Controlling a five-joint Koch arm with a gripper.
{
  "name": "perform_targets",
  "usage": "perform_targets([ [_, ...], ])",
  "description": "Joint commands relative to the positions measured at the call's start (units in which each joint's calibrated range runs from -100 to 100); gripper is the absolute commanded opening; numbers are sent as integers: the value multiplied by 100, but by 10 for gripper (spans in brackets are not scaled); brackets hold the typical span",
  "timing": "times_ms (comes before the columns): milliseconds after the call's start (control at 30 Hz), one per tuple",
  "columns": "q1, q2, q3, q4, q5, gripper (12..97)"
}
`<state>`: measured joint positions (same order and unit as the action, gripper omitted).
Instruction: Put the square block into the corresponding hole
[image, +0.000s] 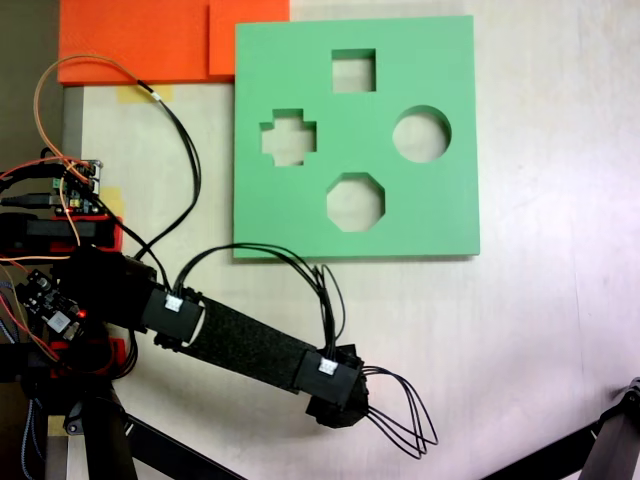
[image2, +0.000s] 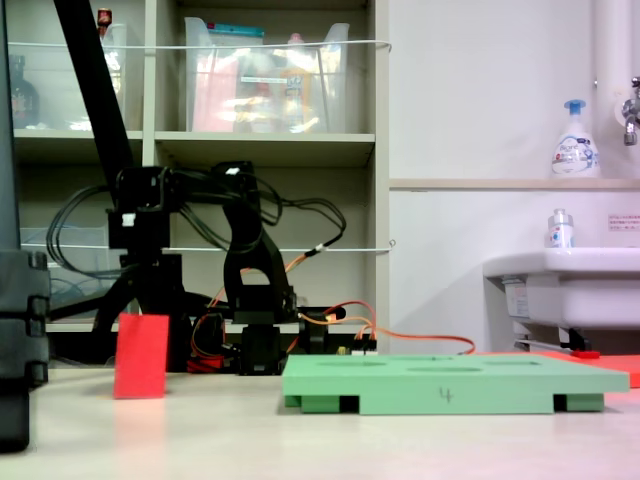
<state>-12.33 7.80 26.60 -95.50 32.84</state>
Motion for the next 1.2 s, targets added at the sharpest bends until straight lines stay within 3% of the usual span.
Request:
perform_targets([
  [0, -10, 72, 101, -7, 54, 416],
  [200, -39, 170, 81, -219, 73, 192],
  [767, -59, -109, 121, -450, 381, 192],
  [1167, 728, -2414, 61, -450, 1123, 192],
])
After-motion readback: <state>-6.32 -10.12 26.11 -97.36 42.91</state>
